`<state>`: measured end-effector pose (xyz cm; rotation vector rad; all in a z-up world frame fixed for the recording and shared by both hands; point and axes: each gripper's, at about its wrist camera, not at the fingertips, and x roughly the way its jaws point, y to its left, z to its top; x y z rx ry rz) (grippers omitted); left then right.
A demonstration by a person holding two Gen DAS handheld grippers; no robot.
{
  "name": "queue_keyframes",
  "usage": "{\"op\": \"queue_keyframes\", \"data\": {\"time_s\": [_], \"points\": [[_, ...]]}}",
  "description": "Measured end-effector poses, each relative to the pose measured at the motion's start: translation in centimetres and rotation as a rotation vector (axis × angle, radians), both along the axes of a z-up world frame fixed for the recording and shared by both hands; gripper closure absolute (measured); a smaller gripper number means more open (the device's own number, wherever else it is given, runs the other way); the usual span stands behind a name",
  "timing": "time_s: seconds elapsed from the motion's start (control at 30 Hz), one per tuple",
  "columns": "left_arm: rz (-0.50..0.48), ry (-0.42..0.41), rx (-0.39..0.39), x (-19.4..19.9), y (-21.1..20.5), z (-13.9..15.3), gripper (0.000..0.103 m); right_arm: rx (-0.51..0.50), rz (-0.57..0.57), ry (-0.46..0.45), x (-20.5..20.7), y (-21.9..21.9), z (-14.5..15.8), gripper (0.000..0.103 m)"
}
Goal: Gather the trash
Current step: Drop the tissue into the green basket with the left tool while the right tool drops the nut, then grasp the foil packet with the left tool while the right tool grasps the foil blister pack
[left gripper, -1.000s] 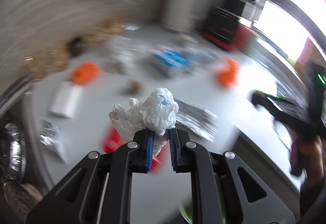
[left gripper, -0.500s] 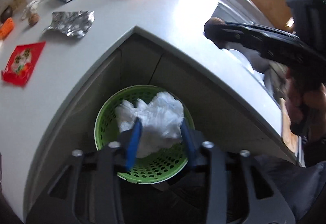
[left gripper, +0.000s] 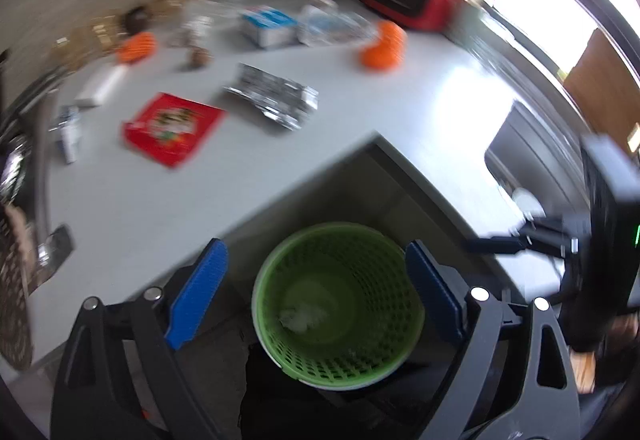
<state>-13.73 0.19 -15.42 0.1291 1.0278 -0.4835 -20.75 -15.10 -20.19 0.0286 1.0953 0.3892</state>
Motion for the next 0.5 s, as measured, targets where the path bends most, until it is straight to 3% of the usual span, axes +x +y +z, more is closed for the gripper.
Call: {"op": "queue_keyframes", "data": {"time_s": [0.03, 0.2, 0.5], "points": [[0.023, -0.010, 0.001, 0.2, 0.5, 0.3, 0.013, -0.012, -0.004, -0.014, 0.0, 0.2, 0.1, 0.030], [0.132, -0.073, 0.040, 2.2, 3.1, 1.9, 0.012, -0.001, -0.060, -0.058, 1.2, -0.5, 1.2, 0.024], [0.275, -0.092, 0.046, 5.9, 6.9, 2.9, 0.012, -0.010, -0.173, -0.160, 4.9, -1.9, 3.9, 0.013]]}}
